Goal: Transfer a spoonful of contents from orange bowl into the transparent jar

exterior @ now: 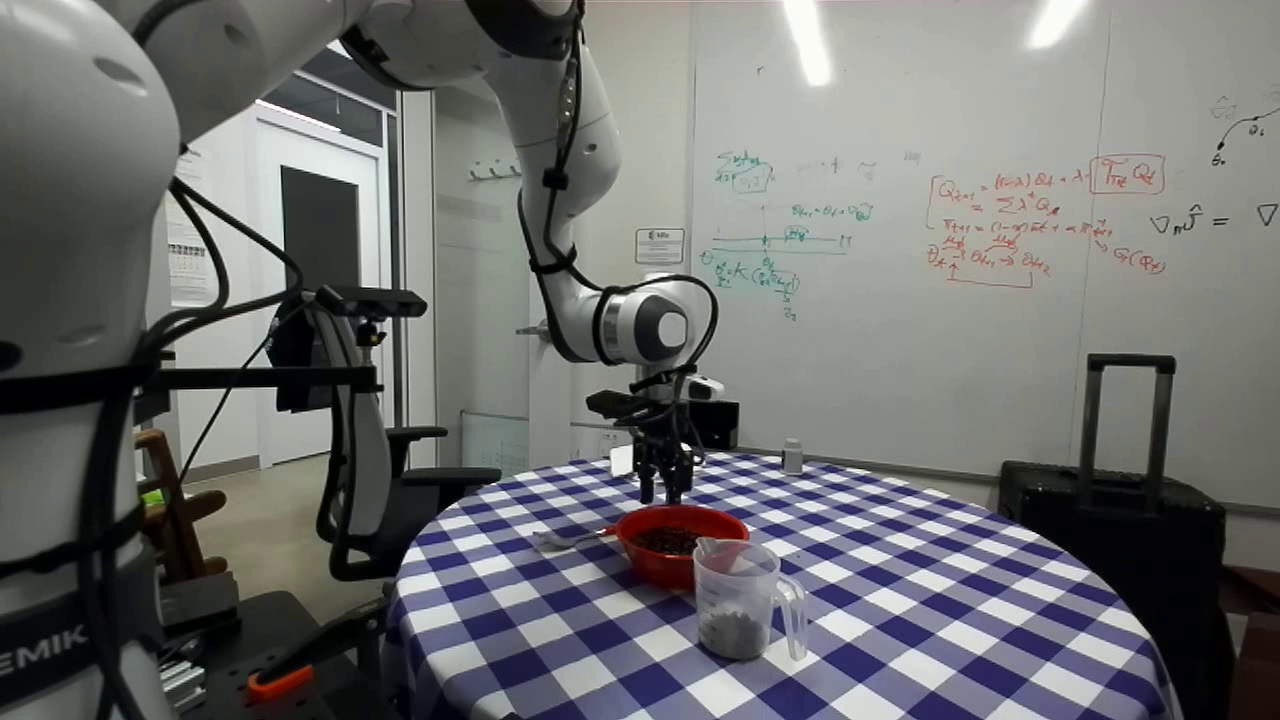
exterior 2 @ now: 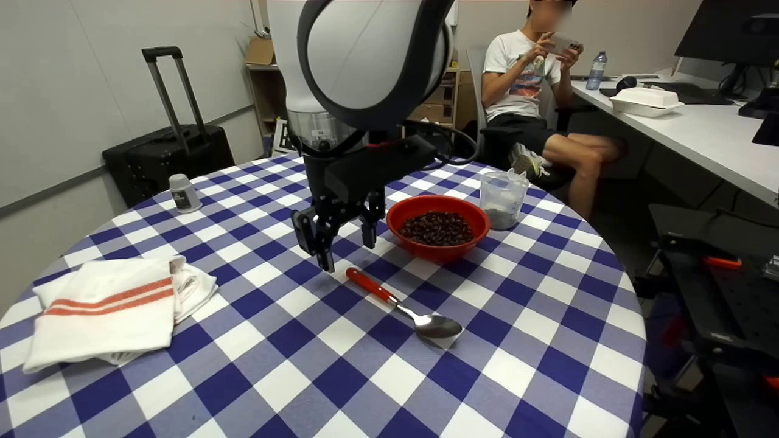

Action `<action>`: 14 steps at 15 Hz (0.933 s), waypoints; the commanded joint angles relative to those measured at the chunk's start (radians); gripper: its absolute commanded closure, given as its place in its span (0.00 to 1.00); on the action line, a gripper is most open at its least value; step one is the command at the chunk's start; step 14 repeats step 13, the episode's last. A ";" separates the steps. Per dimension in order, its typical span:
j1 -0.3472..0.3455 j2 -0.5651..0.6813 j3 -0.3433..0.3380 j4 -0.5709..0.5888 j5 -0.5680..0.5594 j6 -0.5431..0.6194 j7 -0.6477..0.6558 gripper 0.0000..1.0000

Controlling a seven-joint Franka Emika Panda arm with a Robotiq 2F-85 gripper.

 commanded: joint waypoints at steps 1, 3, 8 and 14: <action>-0.032 -0.071 0.016 -0.036 -0.005 -0.063 -0.168 0.00; -0.056 -0.120 0.028 -0.060 -0.007 -0.115 -0.268 0.00; -0.090 -0.256 0.018 -0.094 -0.019 -0.292 -0.375 0.00; -0.096 -0.243 0.020 -0.075 -0.012 -0.284 -0.360 0.00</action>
